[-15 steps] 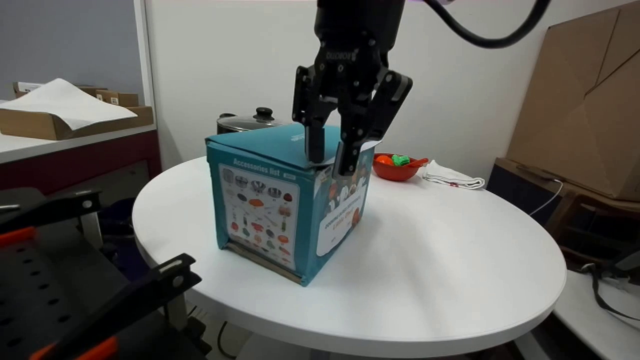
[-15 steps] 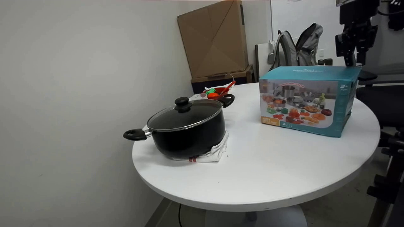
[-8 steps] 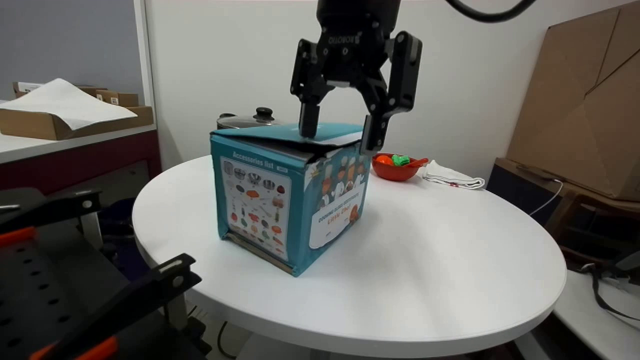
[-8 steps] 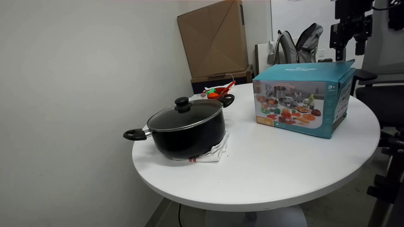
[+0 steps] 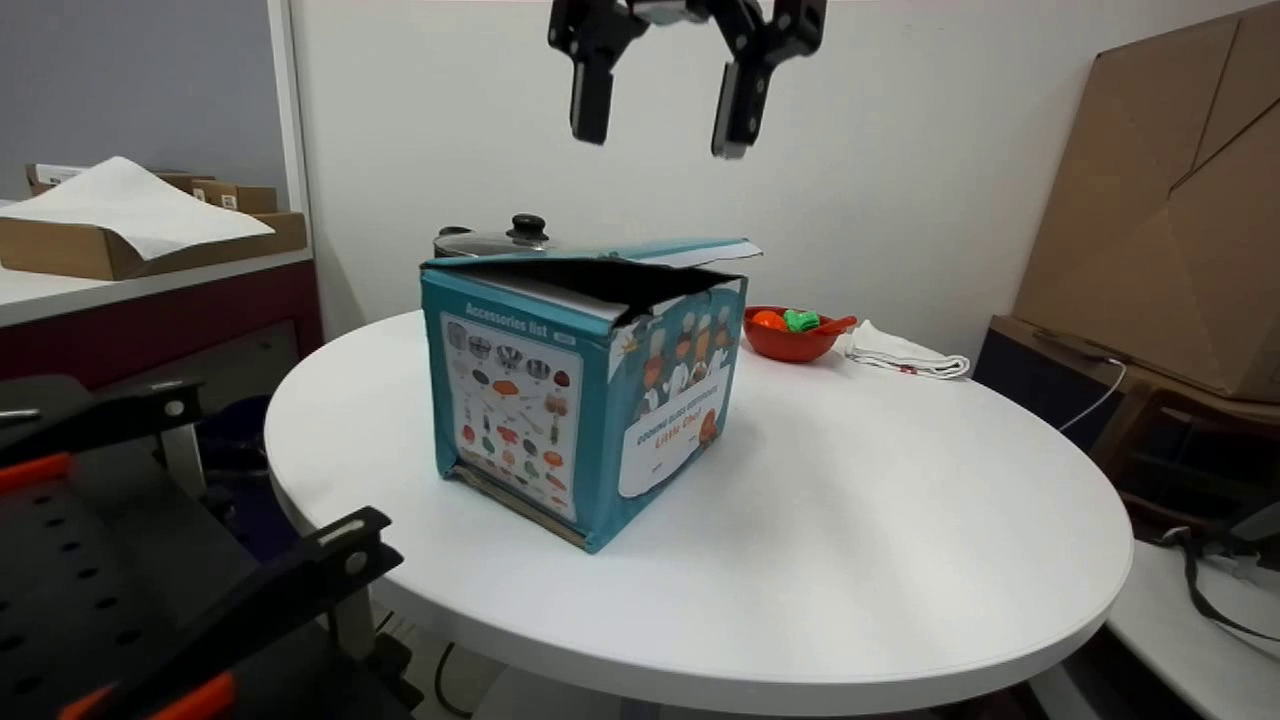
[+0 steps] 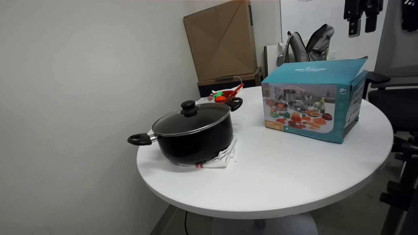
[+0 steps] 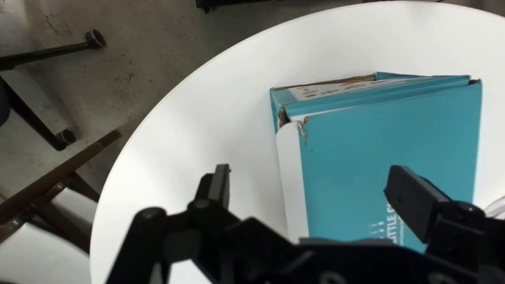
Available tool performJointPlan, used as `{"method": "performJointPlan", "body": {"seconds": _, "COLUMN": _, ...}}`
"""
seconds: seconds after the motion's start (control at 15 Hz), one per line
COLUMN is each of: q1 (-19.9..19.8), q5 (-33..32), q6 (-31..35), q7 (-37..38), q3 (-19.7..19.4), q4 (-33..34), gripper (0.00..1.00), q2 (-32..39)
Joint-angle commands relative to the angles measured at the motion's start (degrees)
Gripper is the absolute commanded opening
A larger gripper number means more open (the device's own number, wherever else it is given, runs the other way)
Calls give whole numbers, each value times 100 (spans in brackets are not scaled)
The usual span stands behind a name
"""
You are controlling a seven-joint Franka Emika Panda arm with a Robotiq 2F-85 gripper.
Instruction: Put the red mug, salt shaker, silver pot, and silver lid in the box then close it
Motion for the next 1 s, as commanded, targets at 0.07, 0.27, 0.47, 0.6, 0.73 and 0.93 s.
{"method": "performJointPlan", "body": {"seconds": 0.07, "q1": 238, "q5": 85, "q6": -587, "q7": -171, "q3": 95, "q4": -163, "gripper": 100, "q2": -1151}}
{"method": "performJointPlan", "body": {"seconds": 0.27, "q1": 351, "q5": 163, "q6": -446, "q7": 64, "q3": 204, "q4": -317, "gripper": 100, "q2": -1580}}
{"method": "performJointPlan", "body": {"seconds": 0.47, "q1": 347, "q5": 60, "q6": -444, "q7": 2, "q3": 166, "q4": -187, "gripper": 100, "q2": -1390}}
{"method": "performJointPlan", "body": {"seconds": 0.6, "q1": 349, "q5": 60, "q6": -444, "q7": 4, "q3": 169, "q4": -240, "gripper": 100, "q2": -1468}}
{"method": "performJointPlan", "body": {"seconds": 0.73, "q1": 349, "q5": 60, "q6": -444, "q7": 4, "q3": 169, "q4": -248, "gripper": 100, "q2": -1473}}
{"method": "performJointPlan", "body": {"seconds": 0.93, "q1": 349, "q5": 60, "q6": -444, "q7": 4, "q3": 169, "q4": -254, "gripper": 100, "q2": -1473}}
